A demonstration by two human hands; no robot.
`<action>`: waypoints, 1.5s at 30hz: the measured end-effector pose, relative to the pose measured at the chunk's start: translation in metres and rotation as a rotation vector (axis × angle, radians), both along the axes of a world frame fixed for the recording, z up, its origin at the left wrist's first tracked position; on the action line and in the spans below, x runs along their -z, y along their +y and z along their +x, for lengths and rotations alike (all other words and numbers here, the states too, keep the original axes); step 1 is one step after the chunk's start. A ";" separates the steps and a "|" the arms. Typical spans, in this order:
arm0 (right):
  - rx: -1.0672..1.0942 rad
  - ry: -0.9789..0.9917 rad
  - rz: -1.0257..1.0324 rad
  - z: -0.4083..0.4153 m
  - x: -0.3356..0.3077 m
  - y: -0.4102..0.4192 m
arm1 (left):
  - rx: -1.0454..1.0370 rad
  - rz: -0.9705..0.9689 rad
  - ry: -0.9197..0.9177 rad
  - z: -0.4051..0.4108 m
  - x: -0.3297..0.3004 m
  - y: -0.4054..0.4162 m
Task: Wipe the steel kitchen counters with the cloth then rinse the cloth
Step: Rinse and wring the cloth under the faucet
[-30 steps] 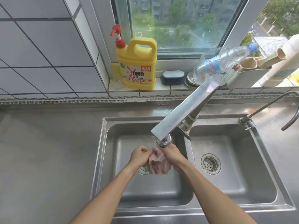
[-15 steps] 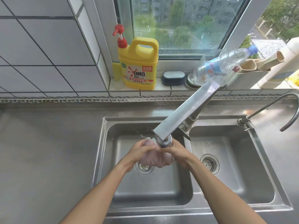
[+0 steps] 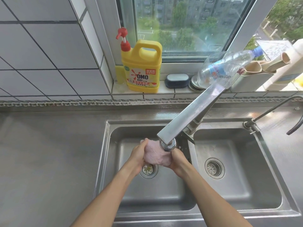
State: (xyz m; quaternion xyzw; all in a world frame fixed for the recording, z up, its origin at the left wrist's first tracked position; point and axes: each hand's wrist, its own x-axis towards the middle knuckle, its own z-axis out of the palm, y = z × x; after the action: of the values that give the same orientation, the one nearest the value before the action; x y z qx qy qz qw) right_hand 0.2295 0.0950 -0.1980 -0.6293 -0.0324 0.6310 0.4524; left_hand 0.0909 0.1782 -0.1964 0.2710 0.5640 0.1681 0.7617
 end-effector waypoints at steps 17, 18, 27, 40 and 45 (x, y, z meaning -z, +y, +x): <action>-0.249 -0.831 -0.021 -0.035 -0.034 -0.011 | -0.068 0.012 0.046 0.054 0.018 -0.009; -0.256 -0.834 -0.064 -0.037 -0.032 -0.008 | -0.085 0.004 0.054 0.055 0.019 -0.009; -0.276 -0.852 -0.177 -0.008 -0.032 0.011 | 0.091 0.013 0.097 0.061 0.022 -0.024; -0.240 -0.857 -0.172 -0.006 -0.029 0.011 | 0.090 -0.021 0.036 0.066 0.016 -0.021; -0.314 -0.854 -0.169 -0.018 -0.028 0.003 | -0.009 -0.025 0.001 0.069 0.016 -0.014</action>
State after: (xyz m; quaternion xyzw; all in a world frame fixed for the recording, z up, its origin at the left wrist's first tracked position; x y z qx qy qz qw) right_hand 0.2111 0.0976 -0.1701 -0.8551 -0.2590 0.3768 0.2446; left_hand 0.1596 0.1645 -0.2127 0.2590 0.5676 0.1641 0.7641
